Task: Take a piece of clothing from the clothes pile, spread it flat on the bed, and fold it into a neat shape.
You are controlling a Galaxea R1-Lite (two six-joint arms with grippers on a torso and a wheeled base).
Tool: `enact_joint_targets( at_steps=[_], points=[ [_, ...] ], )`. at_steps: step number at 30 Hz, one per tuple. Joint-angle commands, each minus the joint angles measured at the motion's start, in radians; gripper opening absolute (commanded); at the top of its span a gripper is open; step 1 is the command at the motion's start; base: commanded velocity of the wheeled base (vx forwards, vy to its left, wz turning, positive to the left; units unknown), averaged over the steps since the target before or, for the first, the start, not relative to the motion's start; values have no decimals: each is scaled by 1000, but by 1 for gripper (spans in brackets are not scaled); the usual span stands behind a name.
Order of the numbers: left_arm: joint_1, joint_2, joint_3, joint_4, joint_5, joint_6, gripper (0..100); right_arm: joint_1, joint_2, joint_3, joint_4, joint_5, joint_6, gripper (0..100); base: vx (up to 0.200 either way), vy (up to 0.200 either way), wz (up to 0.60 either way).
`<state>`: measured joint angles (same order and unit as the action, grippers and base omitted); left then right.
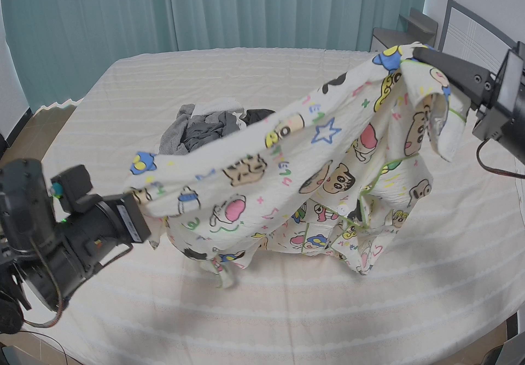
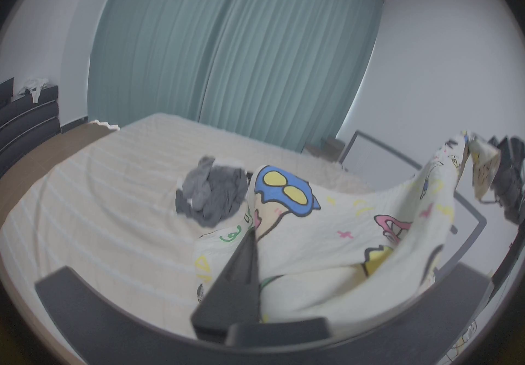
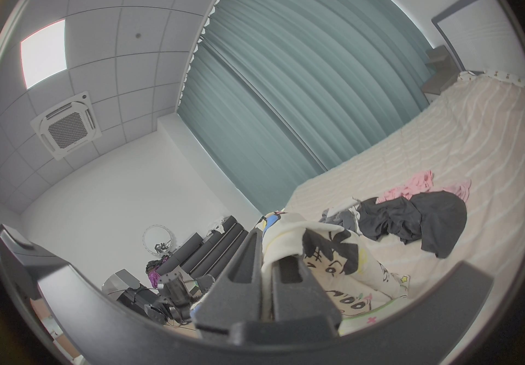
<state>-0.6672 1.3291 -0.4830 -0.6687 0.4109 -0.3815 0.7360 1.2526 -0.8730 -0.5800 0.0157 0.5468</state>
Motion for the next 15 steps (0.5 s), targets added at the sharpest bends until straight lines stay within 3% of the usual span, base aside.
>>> enact_joint_targets(
  at_steps=[1, 8, 15],
  points=[
    [38, -168, -57, 14, -7, 42, 0, -9, -81, -18, 0, 15, -31, 0, 0, 0, 0],
    [61, -189, -109, 12, -3, 104, 0, -4, -117, -17, -3, 26, -41, 0, 0, 0, 0],
    [61, -185, -75, 14, -1, 105, 0, -6, -128, 55, -8, 29, -34, 0, 0, 0, 0]
  ],
)
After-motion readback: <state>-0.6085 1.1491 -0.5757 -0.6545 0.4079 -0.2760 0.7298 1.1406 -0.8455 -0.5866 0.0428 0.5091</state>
